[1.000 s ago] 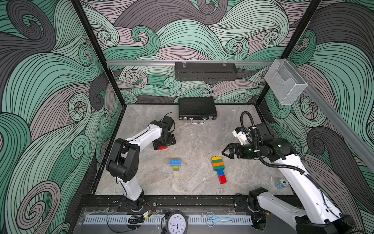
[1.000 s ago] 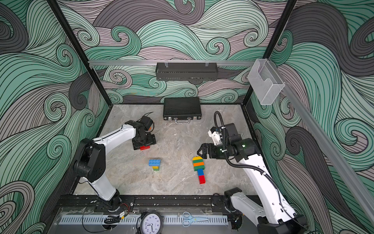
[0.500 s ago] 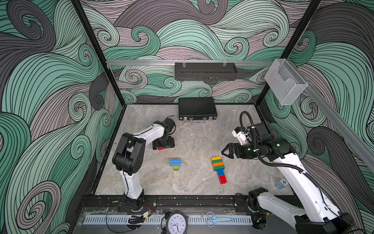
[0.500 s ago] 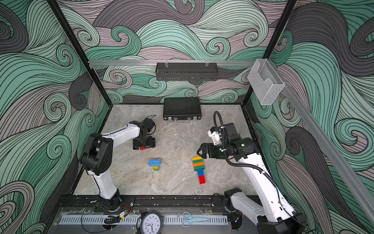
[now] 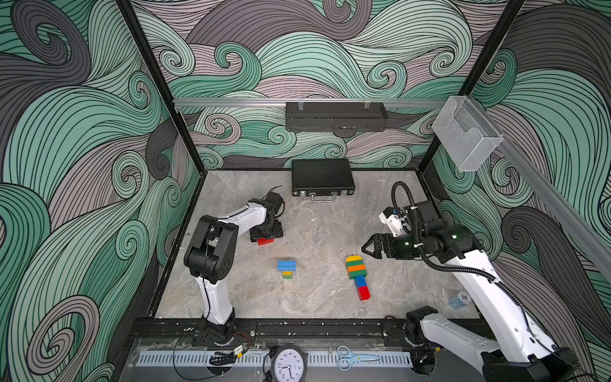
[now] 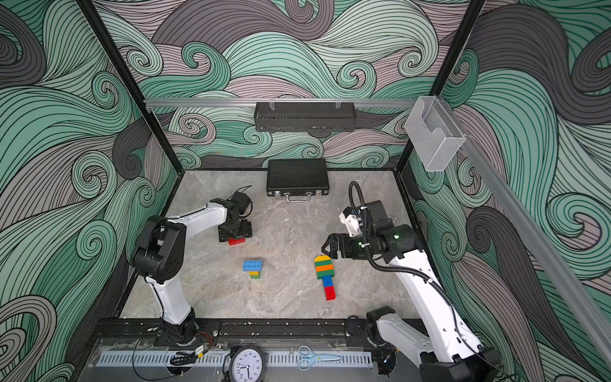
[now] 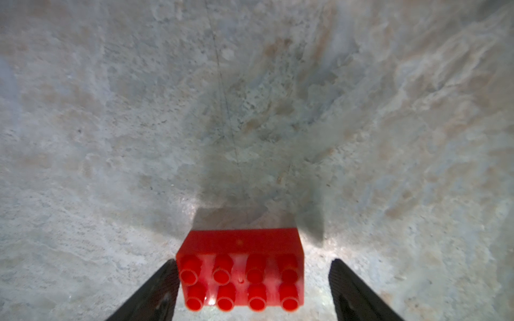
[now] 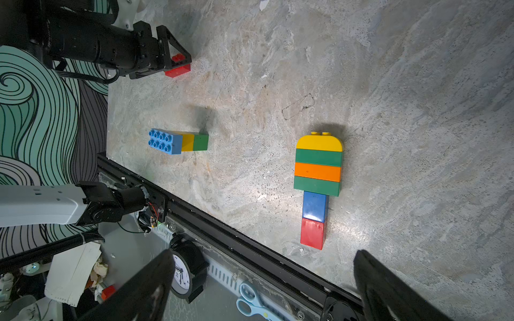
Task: Assemble an ice cream with lego
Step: Pick up the lego brick from the center of the board.
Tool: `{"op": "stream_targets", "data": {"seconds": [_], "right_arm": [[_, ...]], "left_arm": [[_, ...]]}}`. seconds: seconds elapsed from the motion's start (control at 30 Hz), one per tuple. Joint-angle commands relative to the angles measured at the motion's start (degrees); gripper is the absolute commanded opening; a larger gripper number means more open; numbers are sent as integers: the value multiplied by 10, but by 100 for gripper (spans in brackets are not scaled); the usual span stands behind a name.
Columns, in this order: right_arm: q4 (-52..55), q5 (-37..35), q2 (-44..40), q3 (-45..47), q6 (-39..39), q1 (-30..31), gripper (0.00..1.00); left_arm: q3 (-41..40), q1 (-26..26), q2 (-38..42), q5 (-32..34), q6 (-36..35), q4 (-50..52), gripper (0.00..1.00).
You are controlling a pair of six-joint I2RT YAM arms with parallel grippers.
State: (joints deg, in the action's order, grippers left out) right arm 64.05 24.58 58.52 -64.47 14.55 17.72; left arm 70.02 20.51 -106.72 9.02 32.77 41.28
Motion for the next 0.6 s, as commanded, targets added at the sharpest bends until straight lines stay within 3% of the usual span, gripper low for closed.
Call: {"op": "stream_targets", "data": {"seconds": [0.0, 0.57], "right_arm": [[4, 3, -1, 4, -9, -5, 99], [6, 4, -1, 1, -9, -6, 99]], "left_arm": [[-1, -3, -7, 9, 9, -11, 82], [-16, -6, -1, 20, 10, -23, 77]]}}
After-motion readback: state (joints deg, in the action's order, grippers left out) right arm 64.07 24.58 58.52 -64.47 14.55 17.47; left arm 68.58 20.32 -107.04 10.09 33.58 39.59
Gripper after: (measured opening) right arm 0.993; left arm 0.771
